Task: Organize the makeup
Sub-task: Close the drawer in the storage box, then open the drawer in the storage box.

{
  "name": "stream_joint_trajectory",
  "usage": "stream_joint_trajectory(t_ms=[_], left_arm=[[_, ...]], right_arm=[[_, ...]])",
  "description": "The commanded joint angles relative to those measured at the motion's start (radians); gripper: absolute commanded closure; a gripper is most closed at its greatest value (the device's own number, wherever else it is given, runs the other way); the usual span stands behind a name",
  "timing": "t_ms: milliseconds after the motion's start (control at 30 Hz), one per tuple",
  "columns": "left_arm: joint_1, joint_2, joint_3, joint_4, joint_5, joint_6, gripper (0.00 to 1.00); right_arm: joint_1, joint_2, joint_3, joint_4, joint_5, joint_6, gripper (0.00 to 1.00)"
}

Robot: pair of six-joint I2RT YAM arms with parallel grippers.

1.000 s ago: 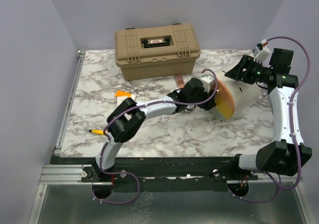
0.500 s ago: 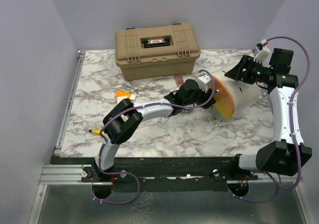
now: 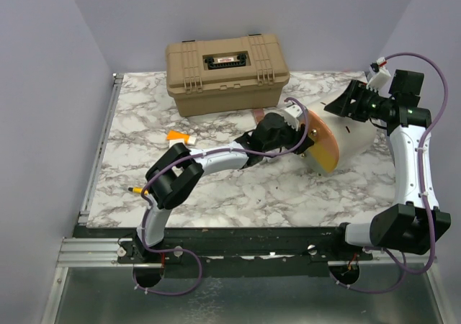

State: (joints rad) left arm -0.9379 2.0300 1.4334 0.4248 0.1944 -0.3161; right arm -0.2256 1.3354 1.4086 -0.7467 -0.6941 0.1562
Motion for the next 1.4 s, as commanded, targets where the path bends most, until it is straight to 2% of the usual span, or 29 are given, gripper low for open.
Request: stream_joint_trajectory(t_ms=[0, 133, 267, 400, 567, 667, 900, 1033, 1367], left_arm=[[-0.006, 0.023, 0.007, -0.017, 0.037, -0.004, 0.52], [-0.006, 0.025, 0.017, -0.061, 0.017, 0.009, 0.43], [-0.006, 0.057, 0.059, -0.092, 0.016, 0.002, 0.43], [-0.006, 0.086, 0.100, -0.118, 0.008, -0.012, 0.49], [-0.006, 0.088, 0.107, -0.120, 0.001, -0.012, 0.63], [-0.006, 0.089, 0.111, -0.121, 0.010, -0.015, 0.66], [-0.006, 0.062, 0.091, -0.139, 0.011, -0.035, 0.83], [-0.006, 0.014, 0.030, -0.136, 0.010, -0.036, 0.87], [-0.006, -0.101, -0.070, -0.130, 0.011, -0.019, 0.88]], right_arm=[[0.000, 0.005, -0.003, -0.031, -0.007, -0.011, 0.33], [-0.001, 0.007, -0.005, -0.031, -0.007, -0.010, 0.33], [0.000, 0.008, -0.010, -0.028, -0.005, -0.009, 0.33], [-0.001, 0.011, -0.003, -0.035, 0.000, -0.011, 0.33], [0.000, 0.010, -0.003, -0.036, 0.003, -0.011, 0.32], [0.000, 0.014, 0.000, -0.038, -0.001, -0.012, 0.32], [-0.001, 0.013, -0.005, -0.036, 0.010, -0.011, 0.32], [0.000, 0.014, -0.005, -0.036, 0.035, -0.010, 0.32], [0.000, 0.022, -0.013, -0.039, 0.069, -0.008, 0.32]])
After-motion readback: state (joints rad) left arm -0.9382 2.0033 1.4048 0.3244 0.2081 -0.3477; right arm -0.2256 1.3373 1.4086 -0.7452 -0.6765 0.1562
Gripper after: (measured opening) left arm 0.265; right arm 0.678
